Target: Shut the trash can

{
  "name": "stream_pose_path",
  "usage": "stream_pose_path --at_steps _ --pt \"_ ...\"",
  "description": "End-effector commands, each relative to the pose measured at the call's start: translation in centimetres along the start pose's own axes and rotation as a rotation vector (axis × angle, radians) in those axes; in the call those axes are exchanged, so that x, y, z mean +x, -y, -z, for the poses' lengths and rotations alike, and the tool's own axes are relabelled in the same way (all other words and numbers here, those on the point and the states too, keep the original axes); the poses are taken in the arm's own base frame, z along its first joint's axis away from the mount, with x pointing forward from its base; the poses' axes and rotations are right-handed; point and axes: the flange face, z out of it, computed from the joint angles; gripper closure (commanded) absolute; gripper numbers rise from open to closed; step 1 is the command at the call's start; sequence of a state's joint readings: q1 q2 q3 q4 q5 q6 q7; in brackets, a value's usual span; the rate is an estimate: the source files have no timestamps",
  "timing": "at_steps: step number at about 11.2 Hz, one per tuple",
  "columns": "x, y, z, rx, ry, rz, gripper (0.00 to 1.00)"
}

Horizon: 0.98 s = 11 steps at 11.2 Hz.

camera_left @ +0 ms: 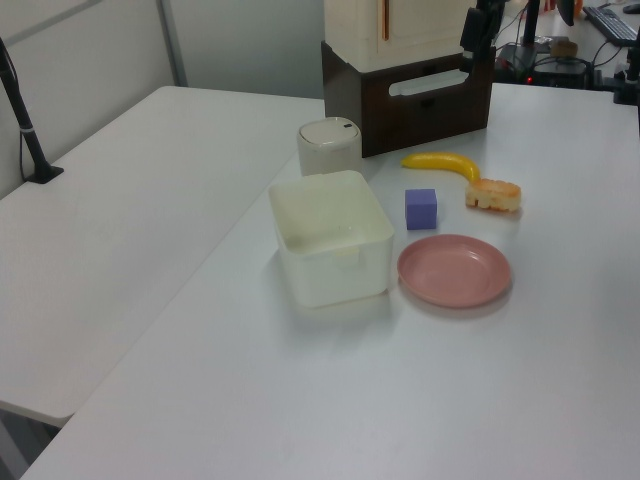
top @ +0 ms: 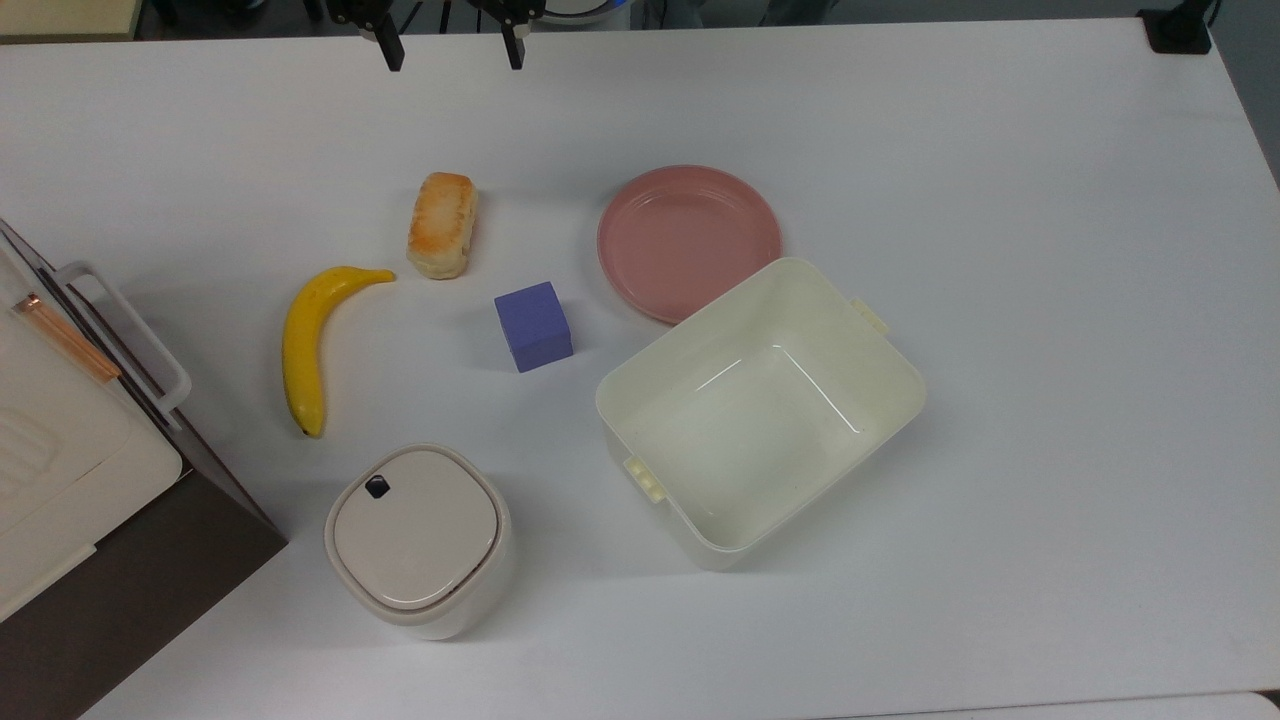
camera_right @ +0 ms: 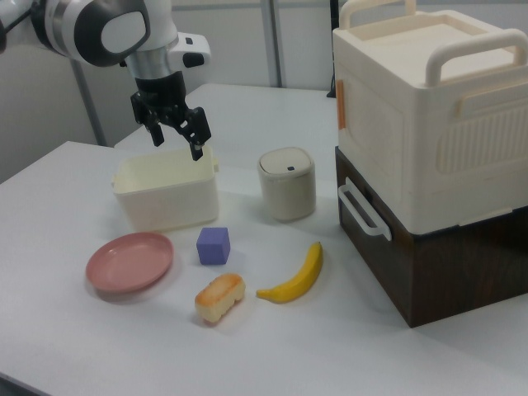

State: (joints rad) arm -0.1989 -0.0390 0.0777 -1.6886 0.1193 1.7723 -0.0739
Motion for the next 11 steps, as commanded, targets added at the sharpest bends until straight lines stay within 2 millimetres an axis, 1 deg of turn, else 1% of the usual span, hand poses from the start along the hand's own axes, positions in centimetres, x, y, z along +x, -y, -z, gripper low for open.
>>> stream_pose_path --at_steps 1,4,6,8,9,11 --pt "-0.29 0.16 -0.25 -0.010 -0.010 0.033 0.00" --pt "-0.31 -0.01 -0.36 -0.008 -0.004 0.024 0.00" --pt "-0.24 0.11 -0.20 -0.005 -0.015 -0.066 0.00" --pt "-0.22 0.15 0.17 -0.005 -0.021 -0.076 0.00" --pt "-0.33 0.14 0.01 -0.007 -0.010 -0.078 0.00" --pt "-0.35 -0.39 0.55 -0.008 -0.021 -0.087 0.00"
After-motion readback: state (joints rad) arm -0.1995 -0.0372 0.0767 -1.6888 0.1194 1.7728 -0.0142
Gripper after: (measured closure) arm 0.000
